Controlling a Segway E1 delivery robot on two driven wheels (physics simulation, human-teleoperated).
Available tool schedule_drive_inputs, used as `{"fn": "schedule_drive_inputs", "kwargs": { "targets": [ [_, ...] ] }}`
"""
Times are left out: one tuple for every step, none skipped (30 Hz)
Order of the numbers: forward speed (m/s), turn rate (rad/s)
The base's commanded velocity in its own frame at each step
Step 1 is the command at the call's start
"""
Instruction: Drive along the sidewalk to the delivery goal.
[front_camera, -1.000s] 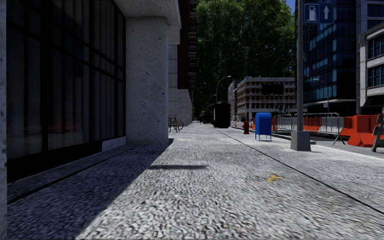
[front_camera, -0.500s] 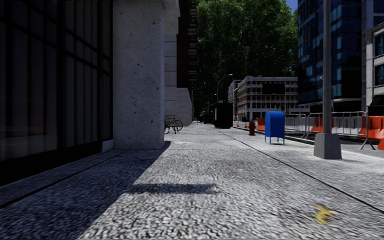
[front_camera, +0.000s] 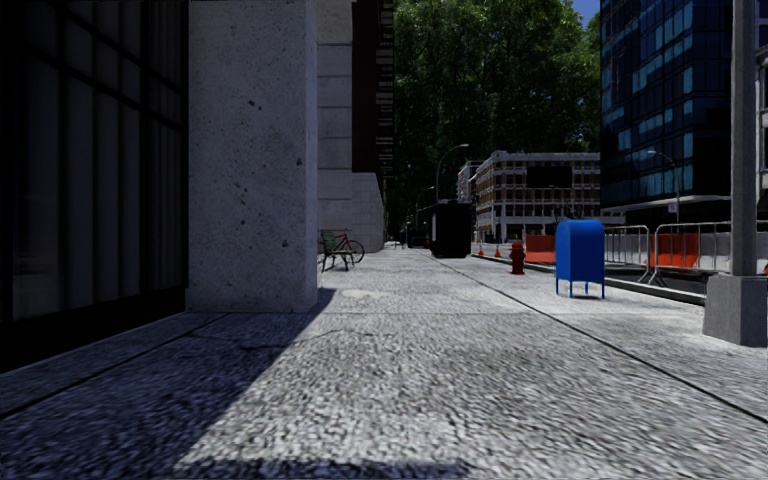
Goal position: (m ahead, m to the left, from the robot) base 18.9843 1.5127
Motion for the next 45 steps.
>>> {"fn": "schedule_drive_inputs", "kwargs": {
  "targets": [
    [2.0,0.0],
    [2.0,0.0],
    [2.0,0.0],
    [2.0,0.0],
    [2.0,0.0],
    [2.0,0.0],
    [2.0,0.0],
    [2.0,0.0],
    [2.0,0.0],
    [2.0,0.0],
    [2.0,0.0],
    [2.0,0.0],
    [2.0,0.0],
    [2.0,0.0],
    [2.0,0.0],
    [2.0,0.0],
    [2.0,0.0],
    [2.0,0.0],
    [2.0,0.0],
    [2.0,0.0],
    [2.0,0.0],
    [2.0,0.0],
    [2.0,0.0],
    [2.0,0.0],
    [2.0,0.0],
    [2.0,0.0],
    [2.0,0.0],
    [2.0,0.0],
    [2.0,0.0],
    [2.0,0.0],
    [2.0,0.0],
    [2.0,0.0],
    [2.0,0.0],
    [2.0,0.0],
    [2.0,0.0],
    [2.0,0.0],
    [2.0,0.0],
    [2.0,0.0],
    [2.0,0.0],
    [2.0,0.0],
    [1.97,0.0],
    [1.97,0.0],
    [1.93,0.0],
    [1.91,0.0],
    [1.91,0.0]
  ]
}}
